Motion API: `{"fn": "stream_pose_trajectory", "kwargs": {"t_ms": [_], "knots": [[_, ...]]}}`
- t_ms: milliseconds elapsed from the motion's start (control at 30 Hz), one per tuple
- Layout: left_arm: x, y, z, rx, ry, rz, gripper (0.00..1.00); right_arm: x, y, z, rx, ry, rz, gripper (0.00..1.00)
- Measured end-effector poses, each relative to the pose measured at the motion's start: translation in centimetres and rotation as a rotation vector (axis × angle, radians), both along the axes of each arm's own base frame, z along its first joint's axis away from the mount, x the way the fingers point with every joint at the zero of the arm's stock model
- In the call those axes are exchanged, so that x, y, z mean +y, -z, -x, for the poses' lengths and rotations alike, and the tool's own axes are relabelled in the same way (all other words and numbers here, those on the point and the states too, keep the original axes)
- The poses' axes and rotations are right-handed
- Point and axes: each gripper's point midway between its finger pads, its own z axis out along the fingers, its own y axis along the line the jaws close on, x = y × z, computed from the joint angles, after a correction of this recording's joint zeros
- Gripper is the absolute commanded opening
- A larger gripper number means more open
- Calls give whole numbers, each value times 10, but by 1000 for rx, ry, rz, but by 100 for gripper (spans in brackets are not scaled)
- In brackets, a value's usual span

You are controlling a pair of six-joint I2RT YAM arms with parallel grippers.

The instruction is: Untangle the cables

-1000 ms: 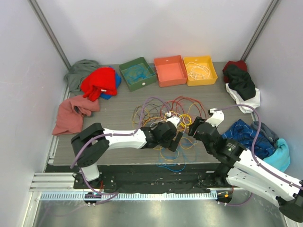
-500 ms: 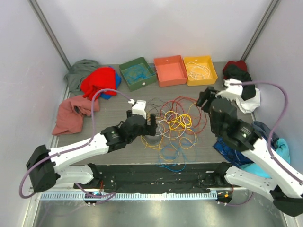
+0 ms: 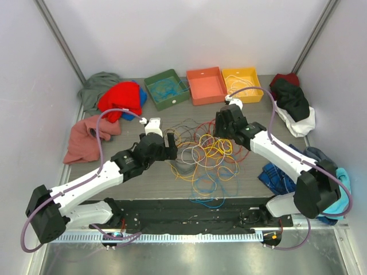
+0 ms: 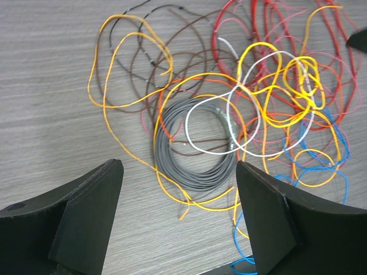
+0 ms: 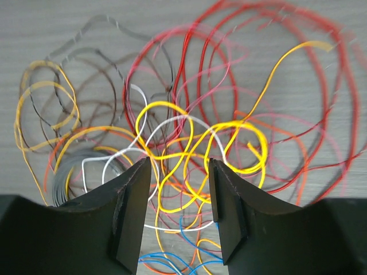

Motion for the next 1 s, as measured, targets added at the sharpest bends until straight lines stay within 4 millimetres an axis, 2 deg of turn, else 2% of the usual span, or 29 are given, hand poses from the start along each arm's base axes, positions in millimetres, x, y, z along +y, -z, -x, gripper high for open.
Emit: {"fn": "stream_pose_trajectory", "kwargs": {"t_ms": [233,400,533,633,800,833,900,1000], "knots": [[-4,21,4,81,12,6,83,9,51,6,96,-23,1,52],[-7,25,7,108,20,14,84,9,63,1,93,-1,5,53],[-8,26,9,116,23,19,83,9,61,-16,36,48,-5,53],[-9,26,10,123,27,24,83,10,67,-29,13,78,-6,53],[-9,29,14,141,38,19,83,17,99,-59,39,127,13,51],[-8,29,15,143,39,18,83,18,106,-64,47,134,16,49],[-7,27,15,139,38,21,83,18,118,-68,60,149,19,35],[-4,24,18,131,37,34,82,20,117,-77,30,166,2,15]]}}
